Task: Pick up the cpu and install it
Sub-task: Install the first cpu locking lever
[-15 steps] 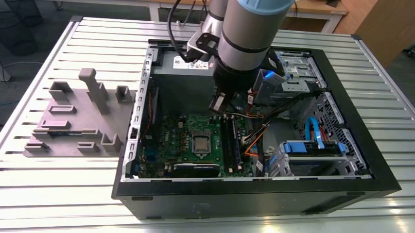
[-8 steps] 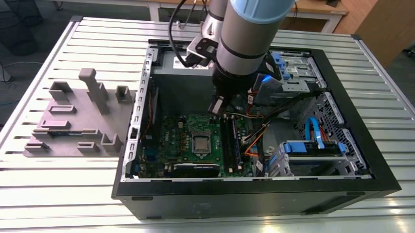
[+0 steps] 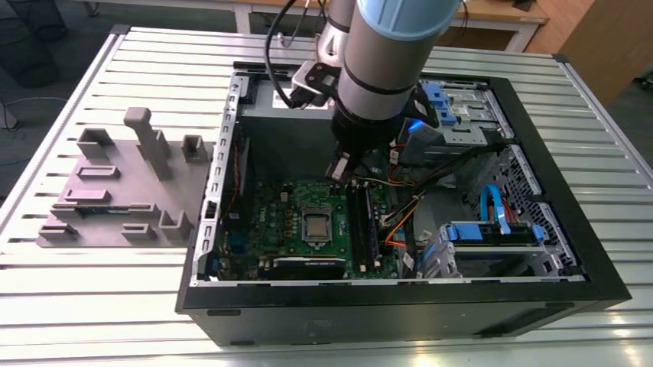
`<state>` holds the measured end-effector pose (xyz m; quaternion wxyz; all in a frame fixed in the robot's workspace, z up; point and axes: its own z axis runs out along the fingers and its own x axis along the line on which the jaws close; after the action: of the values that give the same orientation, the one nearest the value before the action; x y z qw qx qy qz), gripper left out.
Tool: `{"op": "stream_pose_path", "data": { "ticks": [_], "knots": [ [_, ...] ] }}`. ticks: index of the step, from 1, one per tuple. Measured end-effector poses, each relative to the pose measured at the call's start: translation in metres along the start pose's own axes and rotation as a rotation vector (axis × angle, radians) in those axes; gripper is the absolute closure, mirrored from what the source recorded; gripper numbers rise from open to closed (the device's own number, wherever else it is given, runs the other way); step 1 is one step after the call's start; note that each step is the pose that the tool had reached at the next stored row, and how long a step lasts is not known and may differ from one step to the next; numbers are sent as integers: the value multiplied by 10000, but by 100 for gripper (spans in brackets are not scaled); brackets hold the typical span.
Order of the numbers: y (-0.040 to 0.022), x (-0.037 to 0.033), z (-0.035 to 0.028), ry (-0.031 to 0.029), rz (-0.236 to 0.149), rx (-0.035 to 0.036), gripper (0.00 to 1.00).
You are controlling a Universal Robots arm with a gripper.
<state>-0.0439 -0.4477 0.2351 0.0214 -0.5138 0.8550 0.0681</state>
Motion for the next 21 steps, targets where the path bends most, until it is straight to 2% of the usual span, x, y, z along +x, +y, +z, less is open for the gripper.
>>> {"op": "stream_pose_path", "data": {
  "ticks": [1, 3, 8, 16, 21],
  "knots": [
    [-1, 1, -1, 74, -7, 37, 90],
    [-2, 5, -1, 160, -19, 82, 90],
    [13, 20, -4, 292, -201, 125, 90],
    [39, 37, -11, 414, -850, 97, 90],
    [28, 59, -11, 459, -1070, 89, 90]
  ]
}}
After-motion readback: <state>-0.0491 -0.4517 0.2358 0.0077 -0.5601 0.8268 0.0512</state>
